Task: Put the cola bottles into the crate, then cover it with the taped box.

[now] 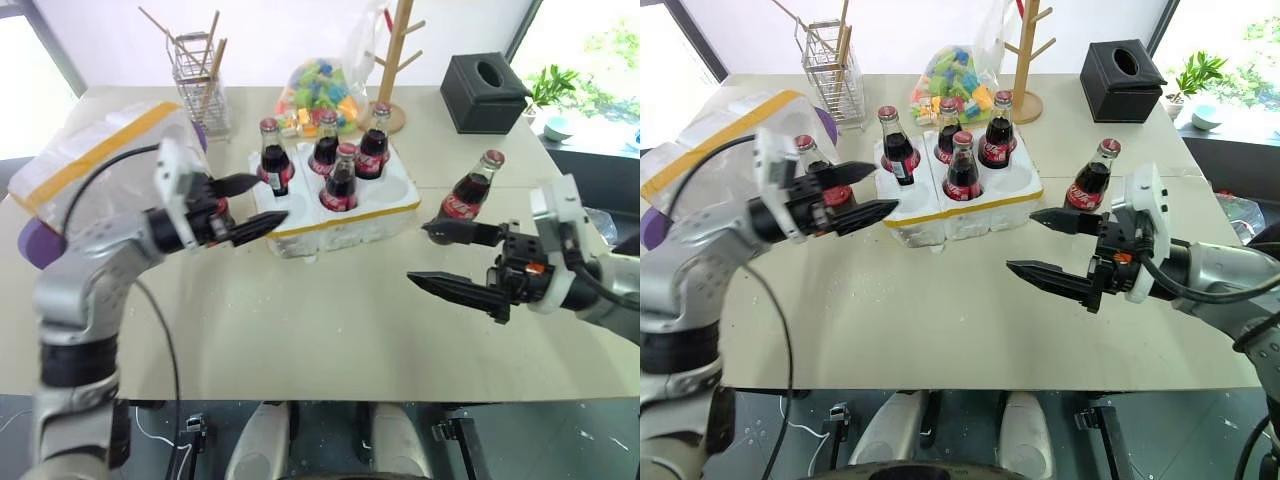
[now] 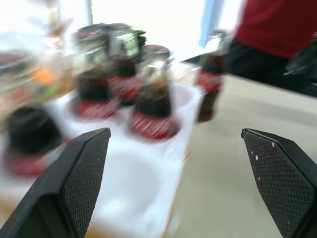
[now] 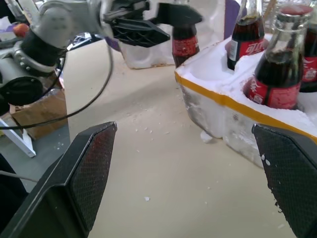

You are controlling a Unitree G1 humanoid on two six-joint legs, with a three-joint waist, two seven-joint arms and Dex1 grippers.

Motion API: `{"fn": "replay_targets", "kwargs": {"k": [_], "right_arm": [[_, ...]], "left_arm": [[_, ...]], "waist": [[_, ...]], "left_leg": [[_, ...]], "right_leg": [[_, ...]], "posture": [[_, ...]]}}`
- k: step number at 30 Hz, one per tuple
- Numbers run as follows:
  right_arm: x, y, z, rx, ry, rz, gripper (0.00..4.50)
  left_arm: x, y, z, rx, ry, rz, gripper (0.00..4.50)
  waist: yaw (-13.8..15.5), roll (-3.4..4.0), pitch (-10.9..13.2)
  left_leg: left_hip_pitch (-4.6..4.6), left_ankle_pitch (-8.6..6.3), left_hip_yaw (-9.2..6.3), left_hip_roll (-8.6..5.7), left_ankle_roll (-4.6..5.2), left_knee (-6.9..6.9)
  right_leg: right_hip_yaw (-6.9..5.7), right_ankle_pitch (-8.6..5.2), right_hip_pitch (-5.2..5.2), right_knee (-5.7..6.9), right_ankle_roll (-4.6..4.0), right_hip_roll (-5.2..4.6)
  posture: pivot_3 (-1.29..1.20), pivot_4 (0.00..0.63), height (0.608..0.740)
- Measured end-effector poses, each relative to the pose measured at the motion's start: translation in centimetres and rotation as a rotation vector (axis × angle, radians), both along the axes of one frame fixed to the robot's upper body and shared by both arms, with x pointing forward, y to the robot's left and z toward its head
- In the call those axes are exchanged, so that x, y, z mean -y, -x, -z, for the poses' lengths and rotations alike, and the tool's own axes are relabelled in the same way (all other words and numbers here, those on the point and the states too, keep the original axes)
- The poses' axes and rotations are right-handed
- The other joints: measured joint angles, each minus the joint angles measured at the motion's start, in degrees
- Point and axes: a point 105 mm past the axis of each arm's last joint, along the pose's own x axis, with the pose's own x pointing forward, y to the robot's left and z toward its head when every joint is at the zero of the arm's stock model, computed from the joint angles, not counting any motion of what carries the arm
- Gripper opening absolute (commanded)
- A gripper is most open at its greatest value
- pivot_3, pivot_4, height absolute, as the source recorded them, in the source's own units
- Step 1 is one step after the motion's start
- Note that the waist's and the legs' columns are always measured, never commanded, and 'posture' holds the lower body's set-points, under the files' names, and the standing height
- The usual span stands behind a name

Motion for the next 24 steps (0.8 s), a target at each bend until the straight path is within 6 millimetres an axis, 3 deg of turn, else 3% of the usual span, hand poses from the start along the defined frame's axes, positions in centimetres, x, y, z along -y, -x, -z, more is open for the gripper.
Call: {"fn": "replay_targets", "kwargs": {"k": [4, 10, 24], "right_arm": [[-0.1, -0.3, -0.3, 0.004, -0.005, -0.023, 4.50], [-0.2, -0.9, -0.5, 0.012, 0.000, -0.038, 4.50], [-0.7, -1.0, -0.6, 0.019, -0.011, -0.053, 4.50]], "left_arm": [[-4.2, -1.0, 1.9, -0.057, -0.024, -0.272, 4.43], [-7.1, -3.2, 2.9, -0.078, -0.005, -0.465, 4.43], [-5.7, -7.2, 4.7, -0.099, -0.017, -0.426, 4.43]], "waist": [[0.09, 0.00, 0.00], [0.62, 0.00, 0.00], [1.20, 0.00, 0.00]], "left_leg": [[0.13, 0.00, 0.01, 0.01, 0.00, 0.06], [0.11, 0.01, 0.04, 0.00, 0.00, 0.04], [-0.06, 0.01, 0.11, -0.04, 0.00, 0.04]], "right_leg": [[0.00, 0.01, 0.18, -0.12, 0.01, -0.01], [-0.01, 0.21, 0.09, -0.12, 0.08, 0.04], [0.00, 0.22, -0.06, -0.13, 0.14, 0.03]], "posture": [[0.00, 0.150, 0.740], [0.00, 0.150, 0.740], [0.00, 0.150, 0.740]]}}
